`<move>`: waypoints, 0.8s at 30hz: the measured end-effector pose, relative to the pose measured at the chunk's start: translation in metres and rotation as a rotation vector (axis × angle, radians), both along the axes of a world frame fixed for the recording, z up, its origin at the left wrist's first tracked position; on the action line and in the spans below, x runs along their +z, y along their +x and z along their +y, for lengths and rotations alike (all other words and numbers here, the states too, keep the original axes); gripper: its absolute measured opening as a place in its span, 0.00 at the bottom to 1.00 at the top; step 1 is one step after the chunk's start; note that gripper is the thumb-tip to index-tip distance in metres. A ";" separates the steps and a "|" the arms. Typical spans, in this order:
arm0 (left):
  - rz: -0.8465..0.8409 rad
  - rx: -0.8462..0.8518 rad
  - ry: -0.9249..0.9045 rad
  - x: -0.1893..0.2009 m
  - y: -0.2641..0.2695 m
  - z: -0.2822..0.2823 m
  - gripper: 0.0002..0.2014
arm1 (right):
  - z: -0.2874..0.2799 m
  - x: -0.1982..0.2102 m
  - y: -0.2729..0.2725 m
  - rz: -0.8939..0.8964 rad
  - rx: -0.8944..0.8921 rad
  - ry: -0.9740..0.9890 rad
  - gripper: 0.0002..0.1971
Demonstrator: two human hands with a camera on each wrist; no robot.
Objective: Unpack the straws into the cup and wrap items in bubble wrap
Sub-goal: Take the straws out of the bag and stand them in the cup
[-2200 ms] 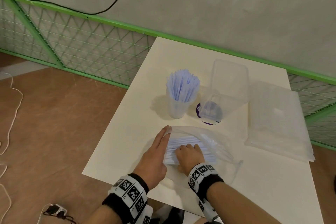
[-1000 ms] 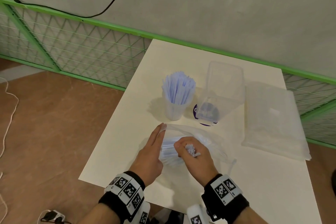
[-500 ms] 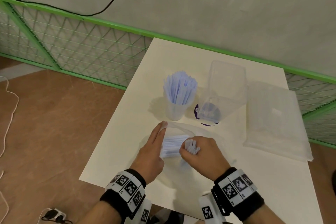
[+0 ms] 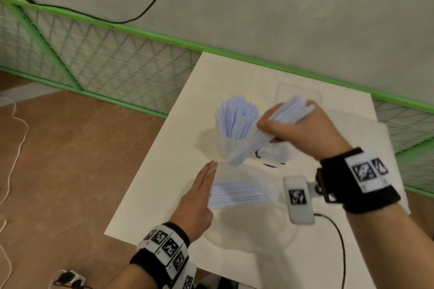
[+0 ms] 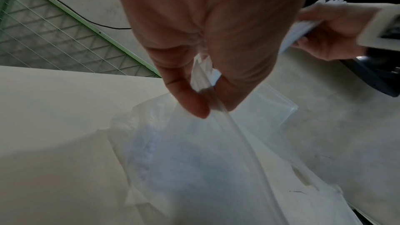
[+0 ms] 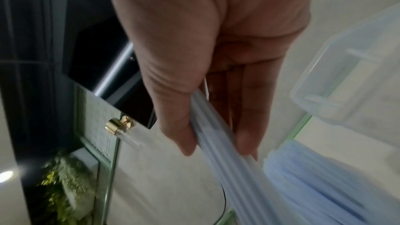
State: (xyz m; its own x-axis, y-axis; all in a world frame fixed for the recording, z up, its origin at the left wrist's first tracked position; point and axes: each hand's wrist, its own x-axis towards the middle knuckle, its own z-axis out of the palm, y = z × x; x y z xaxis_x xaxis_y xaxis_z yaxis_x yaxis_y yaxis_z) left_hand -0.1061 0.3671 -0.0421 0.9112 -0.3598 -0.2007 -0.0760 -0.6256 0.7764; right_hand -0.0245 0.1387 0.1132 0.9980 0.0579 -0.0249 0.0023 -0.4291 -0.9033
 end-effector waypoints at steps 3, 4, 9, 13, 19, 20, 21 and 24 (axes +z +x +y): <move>0.010 -0.014 -0.004 0.000 -0.001 -0.001 0.52 | 0.001 0.008 0.026 -0.015 -0.024 0.046 0.03; 0.012 -0.016 -0.008 0.001 -0.001 0.000 0.52 | 0.003 0.008 0.034 -0.011 -0.024 0.045 0.04; 0.005 -0.013 -0.020 0.004 0.000 -0.001 0.52 | 0.007 0.001 0.068 -0.043 -0.034 -0.069 0.05; -0.002 -0.012 -0.020 0.004 0.001 -0.002 0.52 | 0.012 -0.013 0.085 -0.067 0.000 -0.199 0.06; 0.027 -0.003 -0.009 0.001 0.000 -0.003 0.52 | 0.018 -0.046 0.086 -0.120 0.087 -0.399 0.25; 0.023 -0.003 -0.009 0.001 0.000 -0.002 0.51 | 0.018 -0.048 0.084 -0.165 0.082 -0.370 0.30; 0.015 -0.006 -0.009 0.001 0.001 -0.002 0.51 | 0.019 -0.048 0.082 -0.219 0.068 -0.343 0.34; 0.005 -0.011 -0.003 0.001 0.001 -0.002 0.51 | 0.020 -0.054 0.066 -0.384 0.067 -0.363 0.36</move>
